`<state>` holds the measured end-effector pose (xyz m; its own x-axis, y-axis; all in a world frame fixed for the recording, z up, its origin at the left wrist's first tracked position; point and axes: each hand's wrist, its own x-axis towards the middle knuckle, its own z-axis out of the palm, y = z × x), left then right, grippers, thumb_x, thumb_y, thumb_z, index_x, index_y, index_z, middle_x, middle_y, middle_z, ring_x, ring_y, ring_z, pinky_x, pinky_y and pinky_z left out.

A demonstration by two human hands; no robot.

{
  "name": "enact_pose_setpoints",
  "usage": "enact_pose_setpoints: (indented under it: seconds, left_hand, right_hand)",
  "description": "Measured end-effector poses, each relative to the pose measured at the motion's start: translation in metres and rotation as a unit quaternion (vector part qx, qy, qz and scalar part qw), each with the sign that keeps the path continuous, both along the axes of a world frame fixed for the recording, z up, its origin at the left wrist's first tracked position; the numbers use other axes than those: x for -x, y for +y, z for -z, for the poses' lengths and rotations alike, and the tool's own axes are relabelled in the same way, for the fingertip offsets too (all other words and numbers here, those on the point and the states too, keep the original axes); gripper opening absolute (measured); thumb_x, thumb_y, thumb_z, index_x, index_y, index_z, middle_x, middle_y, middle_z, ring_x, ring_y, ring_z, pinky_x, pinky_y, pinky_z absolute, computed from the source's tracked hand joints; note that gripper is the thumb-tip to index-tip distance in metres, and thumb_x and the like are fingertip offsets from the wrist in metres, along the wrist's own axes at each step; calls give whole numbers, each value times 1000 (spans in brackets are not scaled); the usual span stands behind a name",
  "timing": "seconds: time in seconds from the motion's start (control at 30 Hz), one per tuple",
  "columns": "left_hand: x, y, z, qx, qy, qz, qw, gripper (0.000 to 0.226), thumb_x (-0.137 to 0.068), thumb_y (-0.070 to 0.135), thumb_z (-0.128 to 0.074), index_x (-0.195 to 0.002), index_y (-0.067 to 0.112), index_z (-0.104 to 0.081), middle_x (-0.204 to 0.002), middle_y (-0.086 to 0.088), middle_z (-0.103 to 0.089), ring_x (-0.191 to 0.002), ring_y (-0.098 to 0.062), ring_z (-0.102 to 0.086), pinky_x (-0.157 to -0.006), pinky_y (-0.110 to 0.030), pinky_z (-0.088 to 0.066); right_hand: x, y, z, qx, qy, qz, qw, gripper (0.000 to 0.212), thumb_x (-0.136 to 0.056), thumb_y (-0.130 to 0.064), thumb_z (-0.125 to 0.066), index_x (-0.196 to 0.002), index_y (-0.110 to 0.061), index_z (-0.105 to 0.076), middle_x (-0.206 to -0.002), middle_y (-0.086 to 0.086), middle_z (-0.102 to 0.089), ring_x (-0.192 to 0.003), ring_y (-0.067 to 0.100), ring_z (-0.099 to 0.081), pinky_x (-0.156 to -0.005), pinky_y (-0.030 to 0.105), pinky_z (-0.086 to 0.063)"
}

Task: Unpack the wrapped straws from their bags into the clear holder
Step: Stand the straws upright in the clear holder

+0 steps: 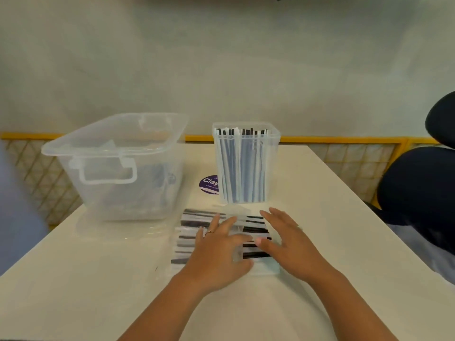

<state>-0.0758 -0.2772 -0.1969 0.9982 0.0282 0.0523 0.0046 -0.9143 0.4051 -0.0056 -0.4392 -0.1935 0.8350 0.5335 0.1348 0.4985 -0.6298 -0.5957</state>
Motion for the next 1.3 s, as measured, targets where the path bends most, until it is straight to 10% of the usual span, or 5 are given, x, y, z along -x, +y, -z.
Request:
enact_pose_setpoints:
  seconds: [0.6, 1.1, 1.3]
  left_hand:
    - [-7, -14, 8, -11, 72, -31, 997, 50, -80, 24, -61, -129, 26, -49, -159, 2, 3, -146, -24, 4, -114, -50, -19]
    - [-18, -18, 1, -101, -12, -20, 995, 33, -84, 28, -58, -117, 24, -65, -147, 12, -38, -132, -19, -34, -110, -39, -27]
    - [-24, -22, -12, -107, 0, -38, 993, 34, -84, 32, -58, -117, 27, -64, -144, 14, -42, -135, -19, -30, -113, -51, -10]
  right_hand:
    - [15, -2, 26, 149, -91, -63, 983, 47, -91, -17, -47, -137, -24, -43, -133, -3, -47, -119, 19, -47, -96, 27, -38]
    - [6, -21, 23, -79, -12, 12, 997, 40, -81, 3, -56, -114, -17, -66, -99, -5, -64, -88, 12, -60, -85, 15, -45]
    - [0, -25, 17, -208, 142, 26, 967, 54, -77, 5, -44, -118, -28, -56, -121, -7, -55, -115, 10, -48, -91, 17, -34]
